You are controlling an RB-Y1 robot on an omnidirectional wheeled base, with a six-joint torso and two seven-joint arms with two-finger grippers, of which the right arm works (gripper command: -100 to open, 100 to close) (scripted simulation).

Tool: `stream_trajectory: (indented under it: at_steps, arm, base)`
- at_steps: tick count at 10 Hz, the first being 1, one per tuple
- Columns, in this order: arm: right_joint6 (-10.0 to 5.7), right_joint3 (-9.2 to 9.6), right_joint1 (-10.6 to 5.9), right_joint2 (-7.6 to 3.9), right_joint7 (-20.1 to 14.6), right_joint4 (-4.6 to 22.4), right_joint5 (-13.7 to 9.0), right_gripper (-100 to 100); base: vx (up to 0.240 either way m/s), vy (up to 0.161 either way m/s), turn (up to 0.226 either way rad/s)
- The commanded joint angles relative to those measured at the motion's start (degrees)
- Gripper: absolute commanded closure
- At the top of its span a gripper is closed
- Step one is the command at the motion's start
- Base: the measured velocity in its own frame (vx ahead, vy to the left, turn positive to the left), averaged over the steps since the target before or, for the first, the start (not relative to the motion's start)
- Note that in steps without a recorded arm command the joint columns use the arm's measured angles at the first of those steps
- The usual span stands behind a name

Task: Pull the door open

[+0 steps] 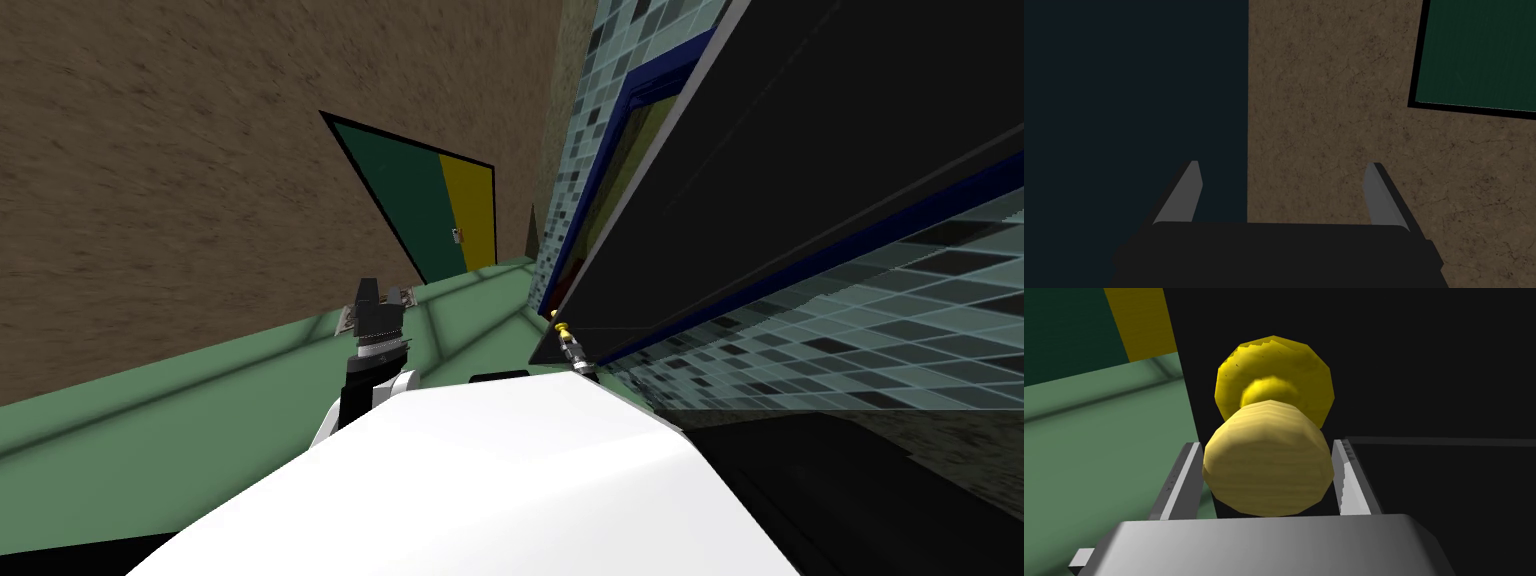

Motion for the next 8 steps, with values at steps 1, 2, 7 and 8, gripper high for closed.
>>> stream_trajectory:
  at_steps: [1, 2, 7, 8]
  arm:
    - [-1.04, 0.60, 0.82, -0.73, -0.81, -0.28, 0.35, 100]
    - [-0.73, 0.48, 0.46, -0.45, -0.57, 0.04, 0.29, 100]
    - [-2.98, 1.77, 1.22, -1.42, -1.91, 0.88, 0.86, 100]
    - [-3.51, 2.03, 1.36, -1.67, -2.20, 1.06, 0.96, 100]
  base:
    - [-0.205, -0.056, 0.090]
    - [-0.094, -0.024, 0.024]
    - [-0.167, -0.048, 0.128]
    - [-0.190, -0.085, 0.122]
